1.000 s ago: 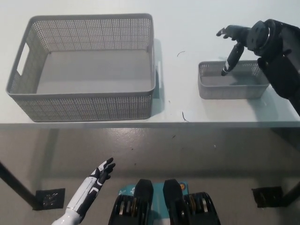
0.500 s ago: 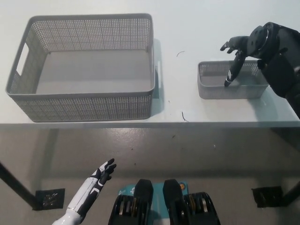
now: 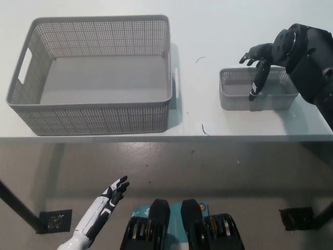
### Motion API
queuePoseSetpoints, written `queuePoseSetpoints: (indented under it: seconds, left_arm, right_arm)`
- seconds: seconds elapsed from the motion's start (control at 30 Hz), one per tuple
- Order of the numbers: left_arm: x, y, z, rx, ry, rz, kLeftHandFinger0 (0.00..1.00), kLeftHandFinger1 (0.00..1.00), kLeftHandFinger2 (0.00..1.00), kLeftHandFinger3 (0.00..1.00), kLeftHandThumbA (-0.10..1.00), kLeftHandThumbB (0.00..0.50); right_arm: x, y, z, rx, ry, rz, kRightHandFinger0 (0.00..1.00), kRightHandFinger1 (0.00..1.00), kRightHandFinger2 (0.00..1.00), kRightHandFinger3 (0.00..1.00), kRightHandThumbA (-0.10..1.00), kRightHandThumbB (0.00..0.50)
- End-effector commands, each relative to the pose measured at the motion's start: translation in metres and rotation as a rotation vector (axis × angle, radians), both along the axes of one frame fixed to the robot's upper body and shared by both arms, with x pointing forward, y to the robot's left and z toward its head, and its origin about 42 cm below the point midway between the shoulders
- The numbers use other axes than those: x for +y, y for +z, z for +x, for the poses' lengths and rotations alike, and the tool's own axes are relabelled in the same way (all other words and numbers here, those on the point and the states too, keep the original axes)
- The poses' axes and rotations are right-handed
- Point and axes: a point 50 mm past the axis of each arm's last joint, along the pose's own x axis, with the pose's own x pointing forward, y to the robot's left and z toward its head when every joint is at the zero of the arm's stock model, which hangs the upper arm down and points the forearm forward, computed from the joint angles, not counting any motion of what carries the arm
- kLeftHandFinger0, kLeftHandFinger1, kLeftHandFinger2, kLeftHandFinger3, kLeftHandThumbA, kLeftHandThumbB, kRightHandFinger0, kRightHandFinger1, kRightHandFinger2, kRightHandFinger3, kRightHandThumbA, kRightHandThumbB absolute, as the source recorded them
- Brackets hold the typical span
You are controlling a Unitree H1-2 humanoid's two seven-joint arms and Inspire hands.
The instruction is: Use the right hand to pick up a small rectangular container and put it into a bigger container on the left side
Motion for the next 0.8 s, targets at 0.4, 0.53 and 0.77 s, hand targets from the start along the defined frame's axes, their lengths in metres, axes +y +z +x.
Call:
queuePoseSetpoints:
  seconds: [0.4, 0.53, 0.77]
  left_arm:
    - [0.001, 0.015, 0.006, -0.054, -0.033, 0.019, 1.0, 1.0, 1.0, 1.0, 1.0, 0.334]
    - [0.002, 0.015, 0.006, -0.061, -0.034, 0.018, 1.0, 1.0, 1.0, 1.0, 1.0, 0.326]
    - [0.001, 0.016, 0.007, -0.065, -0.036, 0.022, 1.0, 1.0, 1.0, 1.0, 1.0, 0.333]
  right_arm:
    - [0.01, 0.023, 0.008, -0.104, -0.031, -0.023, 1.0, 1.0, 1.0, 1.0, 1.0, 0.5]
    - [0.011, 0.016, 0.008, -0.109, -0.042, -0.072, 1.0, 1.0, 1.0, 1.0, 1.0, 0.5]
    - [0.007, -0.007, 0.008, -0.164, -0.094, -0.18, 1.0, 1.0, 1.0, 1.0, 0.99, 0.5]
